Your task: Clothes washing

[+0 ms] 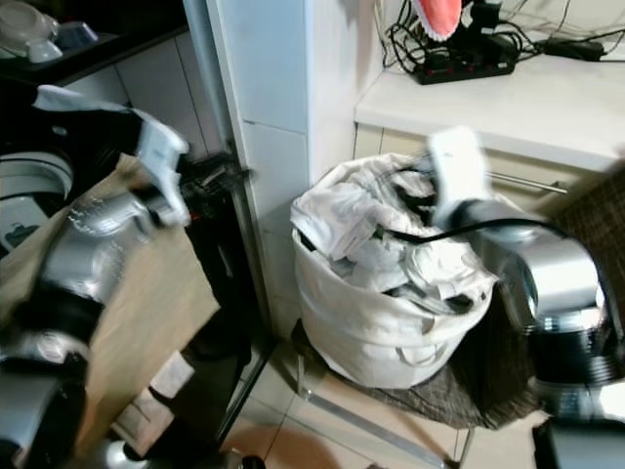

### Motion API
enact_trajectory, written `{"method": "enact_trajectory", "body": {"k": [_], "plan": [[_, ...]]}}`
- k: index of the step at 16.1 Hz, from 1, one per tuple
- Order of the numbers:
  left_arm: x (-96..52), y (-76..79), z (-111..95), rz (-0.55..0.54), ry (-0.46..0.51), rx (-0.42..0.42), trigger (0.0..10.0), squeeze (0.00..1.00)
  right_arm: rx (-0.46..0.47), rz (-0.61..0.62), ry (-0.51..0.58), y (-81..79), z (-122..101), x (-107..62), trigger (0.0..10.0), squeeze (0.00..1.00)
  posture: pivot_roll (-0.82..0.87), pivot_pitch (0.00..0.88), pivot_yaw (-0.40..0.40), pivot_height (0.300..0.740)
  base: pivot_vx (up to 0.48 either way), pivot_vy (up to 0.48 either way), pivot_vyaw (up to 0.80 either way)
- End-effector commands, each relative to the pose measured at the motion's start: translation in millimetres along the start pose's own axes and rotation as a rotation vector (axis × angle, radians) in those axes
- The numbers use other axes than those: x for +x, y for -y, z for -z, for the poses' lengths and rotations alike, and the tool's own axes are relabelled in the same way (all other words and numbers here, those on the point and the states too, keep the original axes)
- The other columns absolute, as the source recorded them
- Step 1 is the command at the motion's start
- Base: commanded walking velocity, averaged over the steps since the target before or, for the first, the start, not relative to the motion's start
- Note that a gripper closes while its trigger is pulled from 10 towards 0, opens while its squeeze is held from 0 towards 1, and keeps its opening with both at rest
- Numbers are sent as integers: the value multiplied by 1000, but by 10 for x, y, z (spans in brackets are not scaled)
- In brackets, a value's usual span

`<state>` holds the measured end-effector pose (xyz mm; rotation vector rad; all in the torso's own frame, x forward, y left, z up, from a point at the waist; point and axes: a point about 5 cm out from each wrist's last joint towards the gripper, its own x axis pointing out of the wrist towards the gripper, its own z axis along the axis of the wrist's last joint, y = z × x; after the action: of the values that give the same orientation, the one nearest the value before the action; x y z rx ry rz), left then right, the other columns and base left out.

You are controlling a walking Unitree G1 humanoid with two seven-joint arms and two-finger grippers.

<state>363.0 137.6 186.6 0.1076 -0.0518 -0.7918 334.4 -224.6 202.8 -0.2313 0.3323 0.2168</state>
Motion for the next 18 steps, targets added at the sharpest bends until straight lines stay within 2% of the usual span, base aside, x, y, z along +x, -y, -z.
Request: {"method": "enact_trajectory", "body": {"k": [1, 4, 5, 8, 11, 13, 15, 16, 17, 18], "plan": [[-8, 0, -40, -11, -8, 36, 10000, 0, -24, -7, 37, -6, -78, 26, 10000, 1000, -90, 0, 89, 740, 0, 0, 0], [2, 241, -99, -3, 45, -45, 10000, 0, -7, 15, 53, 185, -71, 184, 10000, 1000, -76, 0, 80, 740, 0, 0, 0], [-3, 300, -110, -22, 37, -42, 10000, 0, -12, -16, 47, 220, -46, 281, 10000, 1000, -73, 0, 79, 740, 0, 0, 0], [-42, 300, -81, -70, 1, -30, 10000, 0, -68, -23, -18, 266, 73, 399, 10000, 1000, -47, 0, 62, 740, 0, 0, 0], [-103, 333, -57, -78, -22, -18, 10000, 0, -58, -37, -32, 270, 140, 454, 10000, 1000, -26, 0, 46, 740, 0, 0, 0], [-193, 467, -88, 0, -36, -27, 10000, 0, -65, -62, -53, 242, 232, 523, 10000, 1000, 14, 0, 25, 740, 0, 0, 0], [-220, 510, -106, 32, -37, -22, 10000, 0, -77, -50, -58, 249, 249, 536, 10000, 1000, 23, 0, 21, 740, 0, 0, 0], [-238, 527, -106, 41, -45, -20, 10000, 0, -96, -31, -76, 260, 280, 542, 10000, 757, 37, 0, 14, 740, 0, 0, 0], [-256, 533, -102, 41, -52, -16, 10000, 0, -130, -2, -99, 278, 313, 546, 10000, 0, 45, 0, 11, 740, 0, 0, 0], [-280, 546, -99, 45, -61, -23, 10000, 0, -173, 33, -124, 301, 354, 548, 10000, 0, 50, 0, 12, 740, 0, 0, 0]]}}
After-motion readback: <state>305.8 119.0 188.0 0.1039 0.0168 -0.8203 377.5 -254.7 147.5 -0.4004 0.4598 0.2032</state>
